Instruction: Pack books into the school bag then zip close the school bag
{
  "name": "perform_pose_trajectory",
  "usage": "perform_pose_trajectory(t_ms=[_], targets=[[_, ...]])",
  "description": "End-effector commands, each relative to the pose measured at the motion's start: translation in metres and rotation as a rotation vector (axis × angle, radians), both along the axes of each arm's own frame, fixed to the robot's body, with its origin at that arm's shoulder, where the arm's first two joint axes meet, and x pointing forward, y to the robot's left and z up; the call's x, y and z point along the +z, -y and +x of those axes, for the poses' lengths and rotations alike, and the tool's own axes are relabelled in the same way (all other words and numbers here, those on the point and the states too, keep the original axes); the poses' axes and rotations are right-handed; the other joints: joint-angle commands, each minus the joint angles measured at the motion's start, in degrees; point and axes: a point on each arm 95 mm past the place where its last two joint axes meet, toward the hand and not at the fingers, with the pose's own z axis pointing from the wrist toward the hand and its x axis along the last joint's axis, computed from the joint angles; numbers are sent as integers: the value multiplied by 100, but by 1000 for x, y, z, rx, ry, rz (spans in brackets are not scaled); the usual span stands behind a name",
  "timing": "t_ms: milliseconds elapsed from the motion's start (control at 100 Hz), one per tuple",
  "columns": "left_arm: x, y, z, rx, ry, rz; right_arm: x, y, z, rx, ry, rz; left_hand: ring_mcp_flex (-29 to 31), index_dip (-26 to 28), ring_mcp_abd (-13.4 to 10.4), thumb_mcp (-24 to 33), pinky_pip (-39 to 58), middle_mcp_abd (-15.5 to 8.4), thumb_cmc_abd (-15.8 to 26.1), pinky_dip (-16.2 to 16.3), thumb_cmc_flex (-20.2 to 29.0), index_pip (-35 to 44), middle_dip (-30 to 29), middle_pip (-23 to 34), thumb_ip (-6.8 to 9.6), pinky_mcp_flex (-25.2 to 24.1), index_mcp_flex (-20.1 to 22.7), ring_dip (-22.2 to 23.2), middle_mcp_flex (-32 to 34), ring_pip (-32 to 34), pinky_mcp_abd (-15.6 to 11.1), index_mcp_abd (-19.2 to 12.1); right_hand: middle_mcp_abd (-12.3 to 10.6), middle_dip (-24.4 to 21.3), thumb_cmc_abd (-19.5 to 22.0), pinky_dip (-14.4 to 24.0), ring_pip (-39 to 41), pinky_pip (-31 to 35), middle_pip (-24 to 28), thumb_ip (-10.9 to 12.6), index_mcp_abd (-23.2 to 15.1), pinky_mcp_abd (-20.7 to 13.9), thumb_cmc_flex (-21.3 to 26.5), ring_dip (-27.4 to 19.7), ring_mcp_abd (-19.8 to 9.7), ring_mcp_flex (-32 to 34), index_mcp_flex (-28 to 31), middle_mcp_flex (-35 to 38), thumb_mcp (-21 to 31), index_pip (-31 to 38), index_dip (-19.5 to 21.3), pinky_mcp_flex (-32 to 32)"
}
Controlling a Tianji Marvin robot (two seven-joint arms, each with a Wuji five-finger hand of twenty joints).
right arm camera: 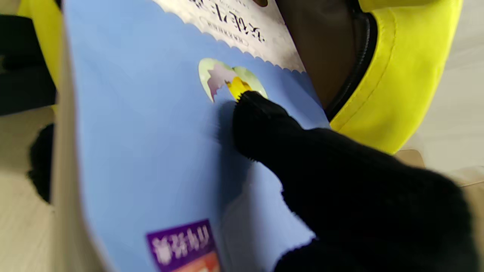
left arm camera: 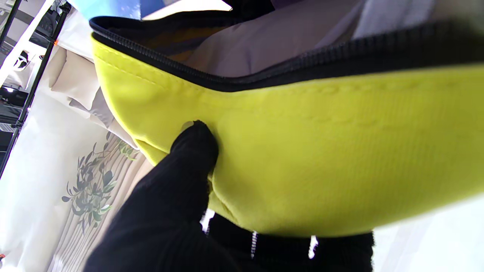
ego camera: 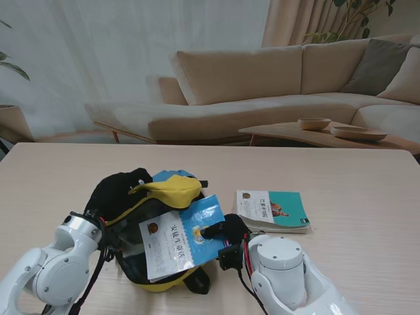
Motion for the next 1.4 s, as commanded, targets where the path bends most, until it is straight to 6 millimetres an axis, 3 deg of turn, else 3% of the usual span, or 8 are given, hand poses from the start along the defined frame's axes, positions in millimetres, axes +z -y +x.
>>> perform_pose_trajectory(t_ms=[0, 470, 650, 670, 700, 830, 1390], targets=[[5, 6, -4, -24, 3, -1, 10, -16, 0, 24, 6, 47, 38, 407, 161, 60, 234, -65, 293, 107, 490, 666, -69, 219, -64, -70, -26, 16, 90, 119, 156, -249, 212, -57, 398, -29, 369, 426, 186, 70, -673, 81, 547, 41, 150, 432, 549, 241, 755, 1037, 116, 348], [3, 9, -4, -18, 18, -36, 9, -50, 2, 3, -72, 35, 15, 455, 157, -68, 220, -87, 340, 98, 569, 671, -58, 220, -46, -93, -52, 25, 76, 96, 154, -241, 216, -160, 450, -103, 281, 391, 223, 40, -621, 64, 556, -19, 162, 415, 457, 181, 712, 1074, 8, 328], [4, 8, -9, -20, 15, -27, 6, -60, 12, -46, -89, 41, -18, 464, 165, -116, 200, -132, 365, 90, 590, 667, -59, 203, -42, -128, -70, 22, 59, 69, 144, -250, 215, -172, 461, -117, 281, 390, 235, 36, -625, 62, 551, -22, 141, 426, 450, 175, 704, 1078, -1, 329], [4, 8, -9, -20, 14, -25, 6, -61, 13, -51, -92, 42, -26, 466, 163, -130, 194, 52, 371, 87, 598, 667, -73, 170, -39, -136, -71, 21, 26, 61, 142, -252, 215, -173, 456, -118, 283, 390, 236, 36, -625, 62, 554, -21, 142, 430, 449, 175, 705, 1078, -1, 329], [4, 8, -10, -19, 14, -24, 6, -63, 15, -59, -96, 43, -40, 469, 163, -145, 187, 86, 375, 84, 610, 666, -80, 156, -34, -148, -73, 19, 17, 49, 137, -255, 215, -174, 460, -119, 282, 390, 235, 36, -625, 62, 553, -22, 136, 427, 449, 171, 705, 1078, -1, 329], [4, 7, -13, -16, 11, -11, 6, -70, 23, -82, -111, 49, -159, 500, 192, -224, 127, -30, 422, 63, 639, 671, -53, 128, -19, -268, -93, 20, -33, -13, 97, -312, 207, -176, 469, -127, 280, 393, 246, 34, -625, 61, 548, -24, 130, 430, 448, 162, 695, 1080, -3, 328], [3, 6, -22, -40, 4, -29, 3, -103, 48, -147, -157, 32, -242, 574, 197, -386, 68, -63, 474, 60, 729, 661, 21, 88, 22, -378, -95, 55, -60, -72, 110, -342, 191, -192, 498, -161, 231, 373, 269, 25, -645, 24, 547, -48, 109, 429, 430, 130, 674, 1076, 1, 323]])
